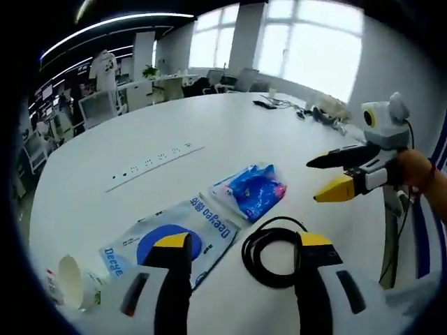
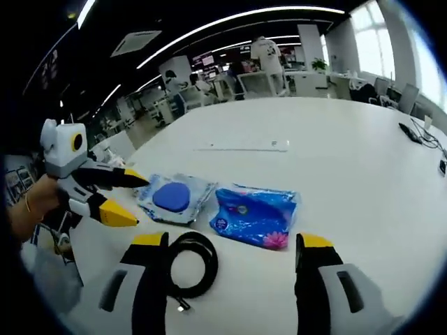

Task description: Arrange the tabletop items into an orderly group along one side of the table until the central work area is clear of visible clutter.

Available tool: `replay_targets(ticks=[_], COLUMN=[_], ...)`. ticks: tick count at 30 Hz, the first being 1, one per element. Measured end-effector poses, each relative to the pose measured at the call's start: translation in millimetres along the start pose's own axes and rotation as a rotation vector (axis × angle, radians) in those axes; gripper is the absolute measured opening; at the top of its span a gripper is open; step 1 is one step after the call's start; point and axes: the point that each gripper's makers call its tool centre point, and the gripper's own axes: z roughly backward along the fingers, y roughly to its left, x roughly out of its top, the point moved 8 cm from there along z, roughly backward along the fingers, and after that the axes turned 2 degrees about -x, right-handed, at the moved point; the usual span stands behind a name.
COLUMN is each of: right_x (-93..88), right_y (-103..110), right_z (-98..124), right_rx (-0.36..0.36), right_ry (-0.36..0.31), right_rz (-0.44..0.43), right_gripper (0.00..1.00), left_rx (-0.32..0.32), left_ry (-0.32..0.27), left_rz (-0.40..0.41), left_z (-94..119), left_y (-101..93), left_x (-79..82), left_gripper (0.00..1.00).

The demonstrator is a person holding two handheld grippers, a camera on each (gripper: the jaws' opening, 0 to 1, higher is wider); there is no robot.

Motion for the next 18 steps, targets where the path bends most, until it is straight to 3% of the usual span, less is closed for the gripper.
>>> replay_targets(ticks=[6, 12, 18], right_x=[0.9, 0.9, -1.1], right_y=[20.4, 47.0, 71.8], right_z=[22.7, 43.1, 60.7], right_rx=[0.021, 0.058, 0.076], right_ry=[-0.033, -0.066, -0.082], right_rz=[0.042, 0.091, 0.153], right_gripper=[0.86, 0.96, 0.99], left_rx=[-0.009, -0.002, 0.023], left_ry=[-0.041, -0.070, -0.111], left_rz=[-0.053, -0.055, -0.068], left_z=[37.5, 70.5, 110.4], left_y=[3.8, 6.1, 5.8], left_x=[-9.1, -22.1, -31.3], left_gripper=[0.66, 0.72, 0.76])
